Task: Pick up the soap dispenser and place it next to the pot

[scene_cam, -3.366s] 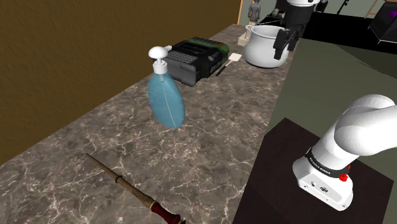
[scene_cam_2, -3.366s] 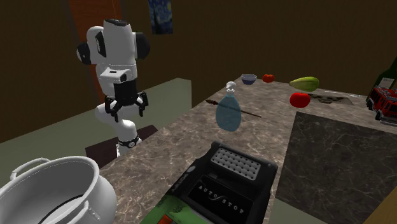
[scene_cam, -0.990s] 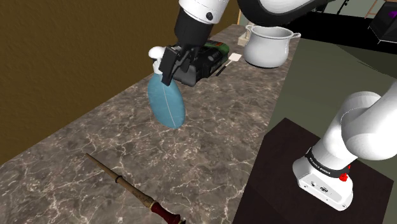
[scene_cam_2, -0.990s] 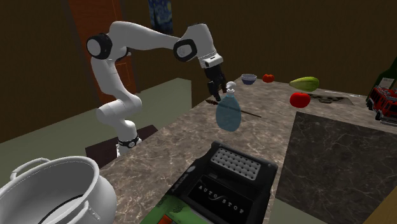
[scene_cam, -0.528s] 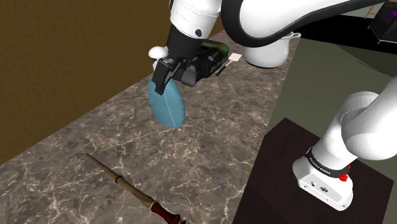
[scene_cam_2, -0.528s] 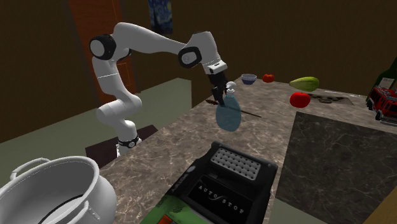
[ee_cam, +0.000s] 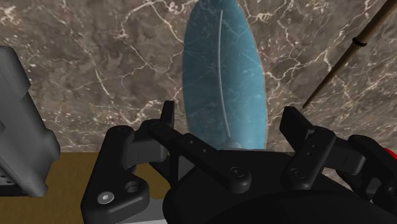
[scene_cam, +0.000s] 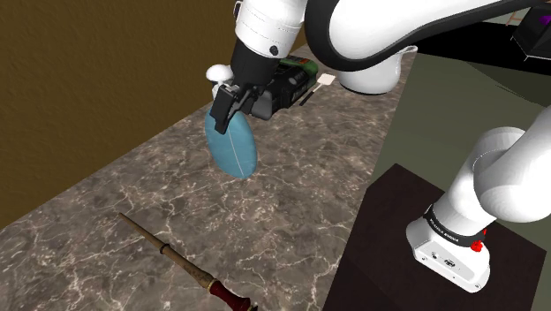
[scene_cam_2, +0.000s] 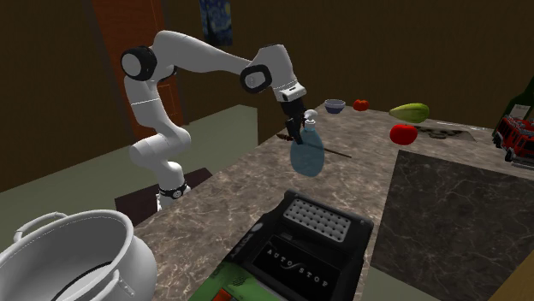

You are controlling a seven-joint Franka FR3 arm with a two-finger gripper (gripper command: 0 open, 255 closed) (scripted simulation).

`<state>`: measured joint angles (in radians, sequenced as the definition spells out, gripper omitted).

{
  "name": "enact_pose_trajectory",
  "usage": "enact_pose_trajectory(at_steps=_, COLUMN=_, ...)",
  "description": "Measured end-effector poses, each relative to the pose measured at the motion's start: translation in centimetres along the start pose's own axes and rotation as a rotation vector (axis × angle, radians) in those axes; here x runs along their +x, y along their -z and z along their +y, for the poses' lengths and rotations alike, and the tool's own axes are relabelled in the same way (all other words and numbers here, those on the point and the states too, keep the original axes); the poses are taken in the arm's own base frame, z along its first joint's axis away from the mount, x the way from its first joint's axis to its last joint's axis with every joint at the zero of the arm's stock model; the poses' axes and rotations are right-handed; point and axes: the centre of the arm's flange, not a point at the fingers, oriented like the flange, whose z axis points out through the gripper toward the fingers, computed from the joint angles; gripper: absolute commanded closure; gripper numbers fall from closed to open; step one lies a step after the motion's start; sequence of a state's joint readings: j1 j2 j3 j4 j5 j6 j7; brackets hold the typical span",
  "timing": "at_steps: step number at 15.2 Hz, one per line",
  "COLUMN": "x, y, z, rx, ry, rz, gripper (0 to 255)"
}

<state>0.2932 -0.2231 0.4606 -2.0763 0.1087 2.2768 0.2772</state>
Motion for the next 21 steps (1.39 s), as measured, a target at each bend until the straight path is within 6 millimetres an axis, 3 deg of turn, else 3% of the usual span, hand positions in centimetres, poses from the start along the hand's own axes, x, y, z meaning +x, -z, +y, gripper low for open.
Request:
enact_pose_trajectory(at_steps=11, x=0.1, y=0.3, z=0.0, rx=0.0, ry=0.0, rz=0.0, gripper=255)
enact_pose_trajectory(at_steps=21, x=1.9, y=4.7, z=-0.5, rx=0.0, ry=0.0, rz=0.0, gripper=255)
